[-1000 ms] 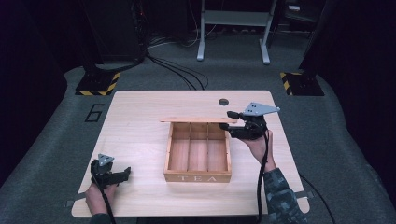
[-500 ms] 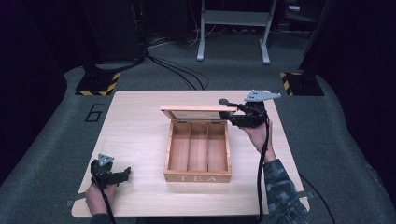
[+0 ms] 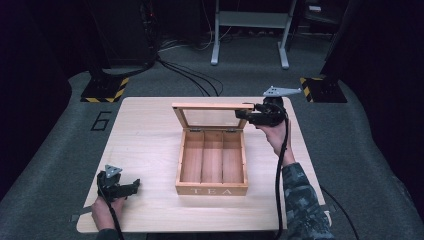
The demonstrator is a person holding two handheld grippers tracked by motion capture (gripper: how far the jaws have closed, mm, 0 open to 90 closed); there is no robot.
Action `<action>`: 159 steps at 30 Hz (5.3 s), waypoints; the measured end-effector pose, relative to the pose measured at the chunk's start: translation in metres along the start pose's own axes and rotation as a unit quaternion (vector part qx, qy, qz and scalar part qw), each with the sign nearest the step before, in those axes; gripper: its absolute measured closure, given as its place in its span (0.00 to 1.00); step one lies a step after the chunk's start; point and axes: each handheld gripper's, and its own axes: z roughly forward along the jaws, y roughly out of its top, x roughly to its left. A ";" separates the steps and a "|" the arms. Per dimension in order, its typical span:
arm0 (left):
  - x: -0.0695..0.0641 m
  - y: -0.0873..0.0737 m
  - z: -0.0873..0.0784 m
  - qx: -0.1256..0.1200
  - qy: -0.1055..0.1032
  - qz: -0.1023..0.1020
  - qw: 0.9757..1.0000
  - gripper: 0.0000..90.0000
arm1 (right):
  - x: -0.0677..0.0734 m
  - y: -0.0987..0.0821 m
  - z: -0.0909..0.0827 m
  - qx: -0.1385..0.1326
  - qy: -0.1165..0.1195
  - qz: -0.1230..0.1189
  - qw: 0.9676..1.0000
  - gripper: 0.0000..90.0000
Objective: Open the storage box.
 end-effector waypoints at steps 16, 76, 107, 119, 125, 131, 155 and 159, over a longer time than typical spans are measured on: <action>0.000 0.000 0.000 -0.002 0.001 -0.003 1.000 0.07 | -0.015 0.012 0.007 0.002 0.006 0.030 1.000 0.53; 0.000 0.000 0.000 -0.002 0.001 -0.003 1.000 0.07 | -0.016 0.012 0.006 0.001 0.010 0.028 1.000 0.54; 0.000 0.000 0.000 -0.002 0.000 -0.003 1.000 0.07 | -0.016 0.012 0.004 -0.003 0.003 0.026 1.000 0.55; 0.000 0.000 0.000 -0.002 0.000 -0.003 1.000 0.07 | -0.016 0.012 0.004 -0.003 0.004 0.027 1.000 0.55; 0.000 0.000 0.000 -0.002 0.000 -0.003 1.000 0.07 | -0.016 0.012 0.004 -0.004 0.004 0.026 1.000 0.55; 0.000 0.000 0.000 -0.002 0.000 -0.003 1.000 0.07 | -0.016 0.012 0.004 -0.003 0.004 0.026 1.000 0.55; 0.000 0.000 0.000 -0.002 0.000 -0.003 1.000 0.07 | -0.015 0.011 0.004 -0.006 0.003 0.022 1.000 0.55; 0.000 0.000 0.000 -0.002 0.000 -0.003 1.000 0.07 | -0.015 0.011 0.003 -0.005 0.003 0.022 1.000 0.55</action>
